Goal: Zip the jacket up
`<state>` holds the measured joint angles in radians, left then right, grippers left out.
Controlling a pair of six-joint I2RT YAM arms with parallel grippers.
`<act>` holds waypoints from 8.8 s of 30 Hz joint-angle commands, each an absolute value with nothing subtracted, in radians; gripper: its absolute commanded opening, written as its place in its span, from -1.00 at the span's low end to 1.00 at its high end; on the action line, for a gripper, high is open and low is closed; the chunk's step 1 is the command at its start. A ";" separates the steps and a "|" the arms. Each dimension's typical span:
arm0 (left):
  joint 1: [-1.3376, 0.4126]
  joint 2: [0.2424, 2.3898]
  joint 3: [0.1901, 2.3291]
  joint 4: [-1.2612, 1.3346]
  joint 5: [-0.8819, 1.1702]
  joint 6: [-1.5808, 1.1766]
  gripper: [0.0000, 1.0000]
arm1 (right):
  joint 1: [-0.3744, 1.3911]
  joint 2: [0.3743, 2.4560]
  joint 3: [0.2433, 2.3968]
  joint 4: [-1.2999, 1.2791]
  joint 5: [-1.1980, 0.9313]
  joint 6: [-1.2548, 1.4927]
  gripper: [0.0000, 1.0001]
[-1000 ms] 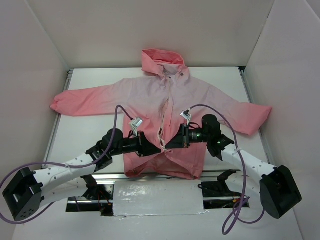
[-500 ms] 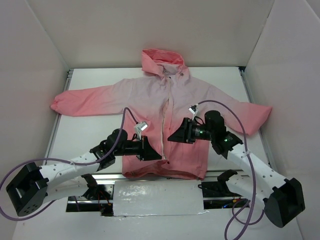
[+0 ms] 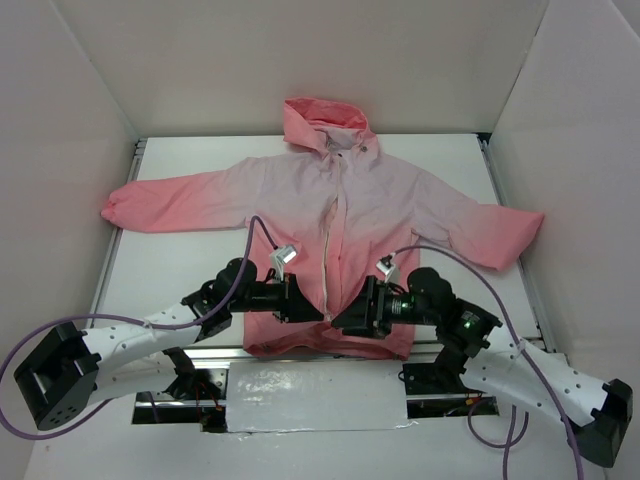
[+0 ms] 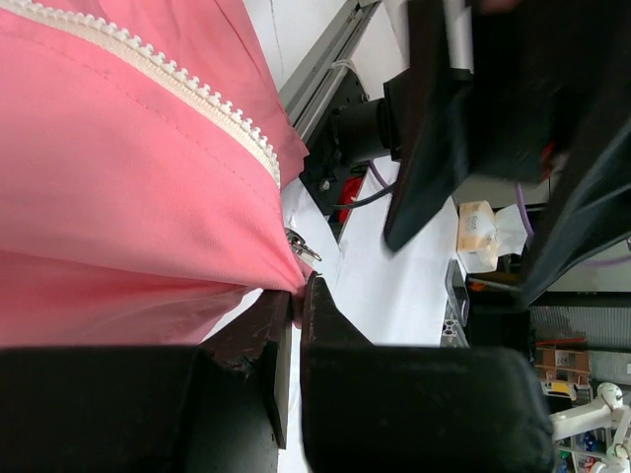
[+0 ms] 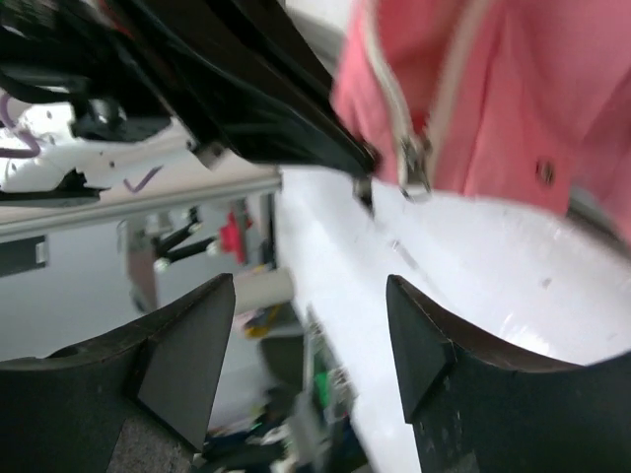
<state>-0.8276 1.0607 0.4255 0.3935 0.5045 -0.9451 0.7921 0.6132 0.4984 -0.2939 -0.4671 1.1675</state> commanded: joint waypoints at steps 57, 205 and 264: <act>-0.842 1.031 0.402 0.468 0.538 -0.933 -1.00 | 0.876 0.716 0.259 0.123 -0.334 1.416 -0.39; -0.827 1.158 0.502 0.356 0.663 -0.930 -1.00 | 0.617 0.974 0.147 0.870 -0.462 1.028 -1.00; -0.917 0.543 0.468 -0.528 0.135 -0.948 -1.00 | -0.044 2.273 2.295 0.006 -0.618 0.759 -1.00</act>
